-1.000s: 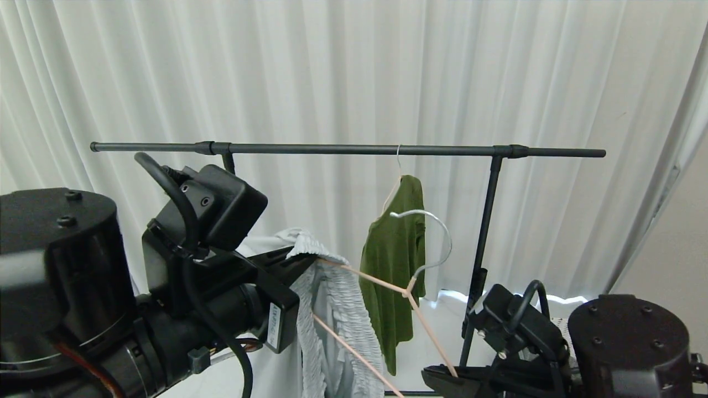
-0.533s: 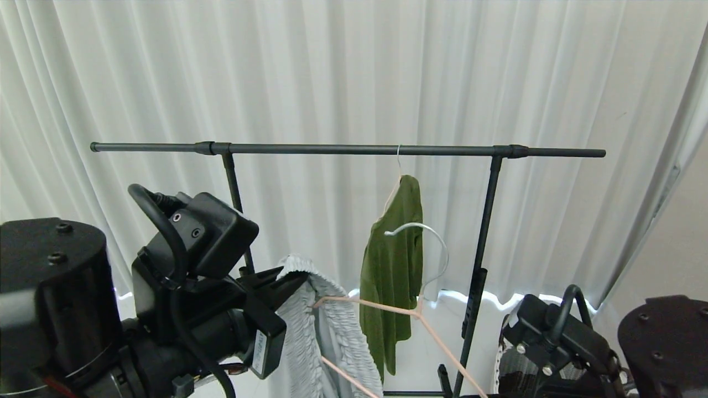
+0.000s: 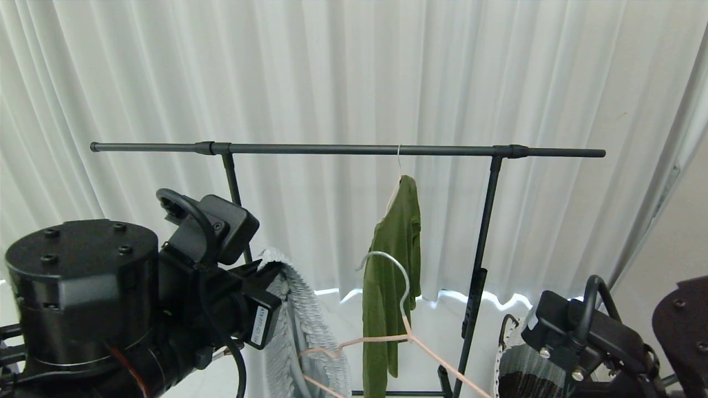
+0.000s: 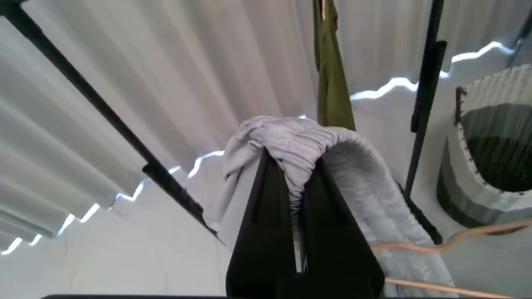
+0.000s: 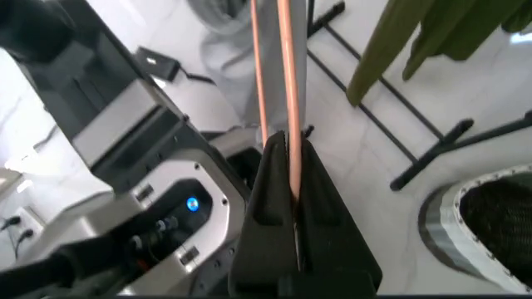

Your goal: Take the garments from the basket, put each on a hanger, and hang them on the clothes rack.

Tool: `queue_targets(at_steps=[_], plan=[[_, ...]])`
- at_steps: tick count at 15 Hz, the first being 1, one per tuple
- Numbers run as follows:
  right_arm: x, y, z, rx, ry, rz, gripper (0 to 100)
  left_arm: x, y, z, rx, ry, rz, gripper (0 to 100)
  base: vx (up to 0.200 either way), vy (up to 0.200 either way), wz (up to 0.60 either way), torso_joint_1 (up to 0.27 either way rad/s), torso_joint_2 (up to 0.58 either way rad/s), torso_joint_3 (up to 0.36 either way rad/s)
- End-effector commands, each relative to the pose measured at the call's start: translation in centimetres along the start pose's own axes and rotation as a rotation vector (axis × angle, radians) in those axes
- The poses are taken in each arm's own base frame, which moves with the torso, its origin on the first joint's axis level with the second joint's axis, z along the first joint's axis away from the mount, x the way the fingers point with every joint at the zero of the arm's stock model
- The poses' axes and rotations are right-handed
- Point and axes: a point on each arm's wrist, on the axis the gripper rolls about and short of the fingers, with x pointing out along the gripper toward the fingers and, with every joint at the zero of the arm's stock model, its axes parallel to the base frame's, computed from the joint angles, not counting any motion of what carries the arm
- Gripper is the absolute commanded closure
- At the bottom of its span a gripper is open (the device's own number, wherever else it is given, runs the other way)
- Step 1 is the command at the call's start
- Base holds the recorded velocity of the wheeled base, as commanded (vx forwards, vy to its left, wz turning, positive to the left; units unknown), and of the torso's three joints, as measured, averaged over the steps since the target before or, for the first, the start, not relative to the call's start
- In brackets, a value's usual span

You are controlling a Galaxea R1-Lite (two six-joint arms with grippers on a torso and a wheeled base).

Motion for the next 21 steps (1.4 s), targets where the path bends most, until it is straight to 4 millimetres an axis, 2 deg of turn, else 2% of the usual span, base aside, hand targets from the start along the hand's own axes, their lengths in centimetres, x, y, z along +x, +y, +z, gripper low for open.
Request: queue_targets(at_steps=[1, 5, 9, 12, 15, 18, 21], plan=[[0.2, 0.1, 0.3, 0.001, -0.009, -0.003, 100, 0.4, -0.6, -0.2, 0.012, 0.014, -0.020, 100, 0.000, 0.000, 0.00, 0.000, 0.00, 0.000], [2.3, 0.7, 2.1, 0.061, -0.169, -0.007, 100, 0.1, -1.3, 0.2, 0.012, -0.003, -0.053, 100, 0.000, 0.000, 0.00, 0.000, 0.00, 0.000], [1.5, 0.6, 1.9, 0.067, -0.235, -0.006, 100, 0.5, -0.6, 0.2, -0.006, 0.004, -0.018, 100, 0.000, 0.000, 0.00, 0.000, 0.00, 0.000], [1.0, 0.6, 2.1, 0.070, -0.299, 0.018, 100, 0.2, -1.2, 1.3, -0.019, -0.036, -0.047, 100, 0.000, 0.000, 0.00, 0.000, 0.00, 0.000], [2.3, 1.7, 2.6, 0.053, -0.334, 0.061, 100, 0.4, -2.0, 3.0, -0.084, -0.080, -0.077, 100, 0.000, 0.000, 0.00, 0.000, 0.00, 0.000], [3.7, 2.3, 2.5, 0.047, -0.335, 0.042, 100, 0.3, -2.3, 3.5, -0.086, -0.096, -0.091, 100, 0.000, 0.000, 0.00, 0.000, 0.00, 0.000], [5.0, 2.4, 2.5, 0.047, -0.319, 0.032, 100, -0.6, -3.6, 4.0, -0.079, -0.122, -0.152, 100, 0.000, 0.000, 0.00, 0.000, 0.00, 0.000]])
